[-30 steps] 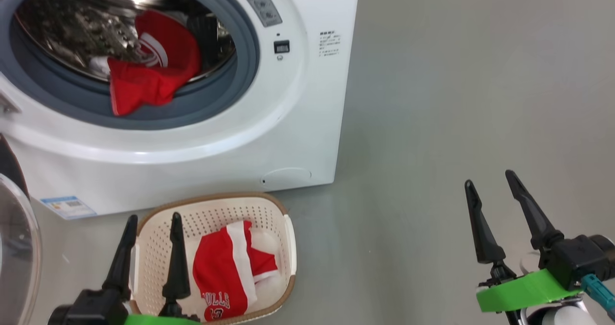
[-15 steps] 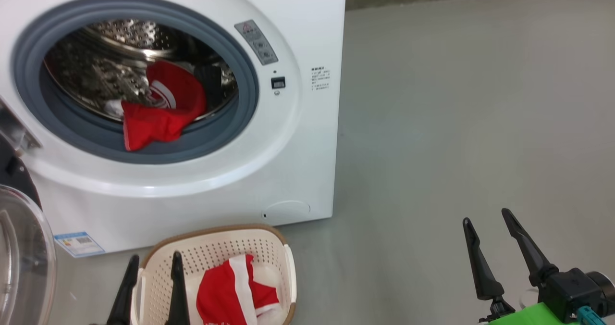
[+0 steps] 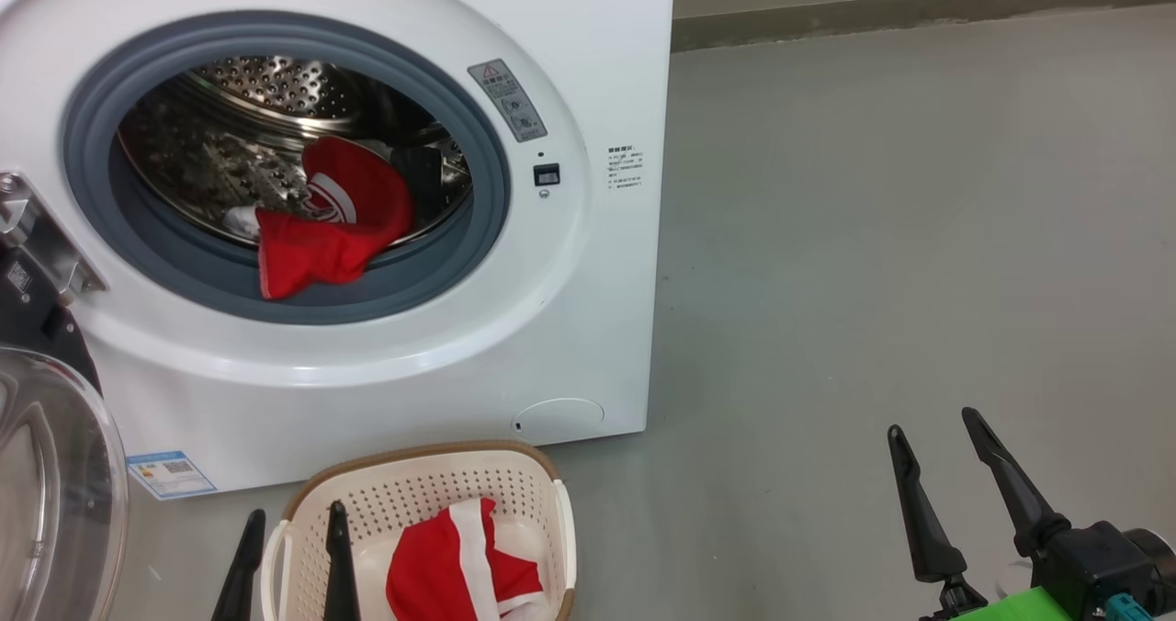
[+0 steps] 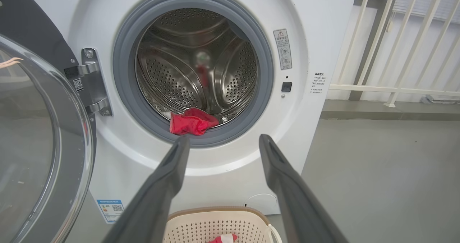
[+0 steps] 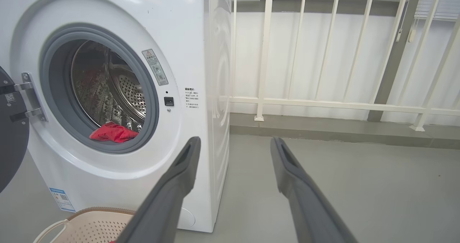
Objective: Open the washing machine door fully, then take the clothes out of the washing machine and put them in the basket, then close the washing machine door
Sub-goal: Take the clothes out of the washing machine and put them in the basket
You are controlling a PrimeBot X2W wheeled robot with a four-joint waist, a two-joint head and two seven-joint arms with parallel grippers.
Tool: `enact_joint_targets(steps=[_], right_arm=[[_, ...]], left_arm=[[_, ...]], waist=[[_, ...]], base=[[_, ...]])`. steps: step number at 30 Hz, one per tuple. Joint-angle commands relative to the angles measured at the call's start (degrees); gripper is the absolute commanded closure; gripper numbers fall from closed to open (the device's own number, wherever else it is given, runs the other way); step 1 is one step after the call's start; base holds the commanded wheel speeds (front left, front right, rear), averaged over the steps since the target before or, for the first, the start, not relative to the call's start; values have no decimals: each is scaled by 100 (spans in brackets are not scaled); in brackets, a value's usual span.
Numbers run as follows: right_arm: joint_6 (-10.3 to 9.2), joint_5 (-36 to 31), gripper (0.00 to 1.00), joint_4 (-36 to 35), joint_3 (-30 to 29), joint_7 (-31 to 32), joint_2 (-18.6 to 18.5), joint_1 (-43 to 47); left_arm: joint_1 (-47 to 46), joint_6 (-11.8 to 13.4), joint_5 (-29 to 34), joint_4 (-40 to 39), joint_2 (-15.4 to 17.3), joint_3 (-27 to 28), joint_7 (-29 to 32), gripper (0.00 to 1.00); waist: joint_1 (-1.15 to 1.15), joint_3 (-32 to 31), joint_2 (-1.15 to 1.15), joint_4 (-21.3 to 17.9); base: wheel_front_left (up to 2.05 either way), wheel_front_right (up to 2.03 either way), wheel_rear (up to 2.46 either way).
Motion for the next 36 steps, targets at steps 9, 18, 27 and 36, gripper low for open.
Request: enact_joint_targets(steps=[9,18,27,36], right_arm=[[36,43,0,-136,99,-36,-70,-109],[36,130,0,-180,136,-36,-70,-211],[36,186,0,-251,162,-36,-70,-539],[36,197,0,-263,116,-36,-70,-799]], left_arm=[[-98,74,-64,-78,12,125,-33,0],[-273,23,-26,-61,55,112,-33,0],[-778,-21,-40,-136,155,212,-33,0],[-1235,-29,-134,-187,199,251,-1,0]], waist=[[0,70,0,-2],[0,412,0,27],[0,1197,0,-1],[0,1855,0,-62]], base=[[0,0,0],[0,0,0],[0,0,0],[0,0,0]])
